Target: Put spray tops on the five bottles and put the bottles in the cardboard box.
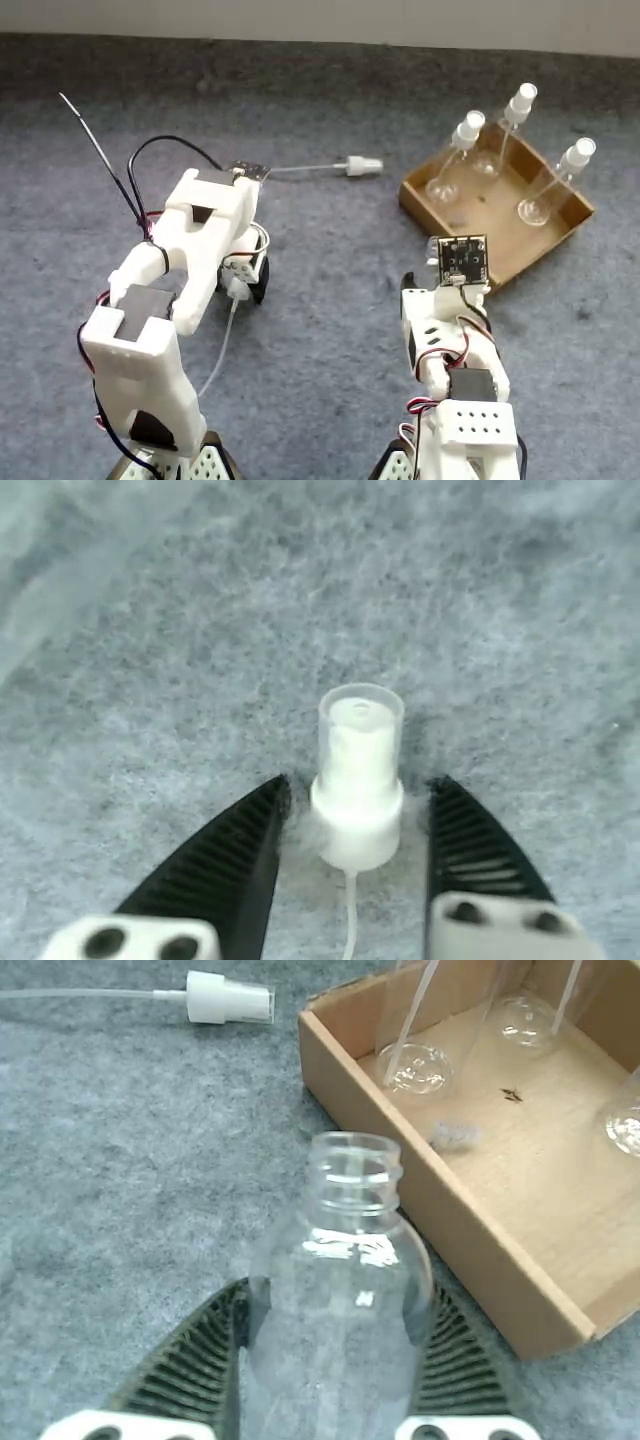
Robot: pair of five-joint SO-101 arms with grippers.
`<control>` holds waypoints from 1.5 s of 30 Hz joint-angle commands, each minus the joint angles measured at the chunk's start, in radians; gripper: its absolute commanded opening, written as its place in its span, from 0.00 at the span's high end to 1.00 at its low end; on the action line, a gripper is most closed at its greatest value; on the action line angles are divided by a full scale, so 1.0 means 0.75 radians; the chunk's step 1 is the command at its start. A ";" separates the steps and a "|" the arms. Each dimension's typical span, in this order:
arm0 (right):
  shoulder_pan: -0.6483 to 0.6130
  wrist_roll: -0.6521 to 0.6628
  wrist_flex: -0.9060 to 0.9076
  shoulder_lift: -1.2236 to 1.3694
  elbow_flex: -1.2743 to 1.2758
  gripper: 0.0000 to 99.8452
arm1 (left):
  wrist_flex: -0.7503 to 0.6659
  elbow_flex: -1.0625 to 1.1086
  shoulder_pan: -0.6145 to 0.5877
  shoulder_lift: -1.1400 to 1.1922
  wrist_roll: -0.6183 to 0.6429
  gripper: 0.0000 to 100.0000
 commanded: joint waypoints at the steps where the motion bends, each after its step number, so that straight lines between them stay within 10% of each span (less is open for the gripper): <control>1: 0.009 0.004 -0.026 -0.013 -0.001 0.92 | -0.008 -0.062 0.044 -0.007 -0.002 1.00; 21: -0.451 0.004 -0.034 -0.013 -0.007 0.92 | 0.526 -0.396 0.116 -0.431 0.002 1.00; 30: -0.613 0.006 -0.488 -0.011 0.048 0.92 | 0.532 -0.249 0.105 -0.973 0.000 1.00; 45: -0.611 0.002 -0.915 -0.013 0.267 0.92 | -0.407 0.353 0.154 -1.554 0.006 1.00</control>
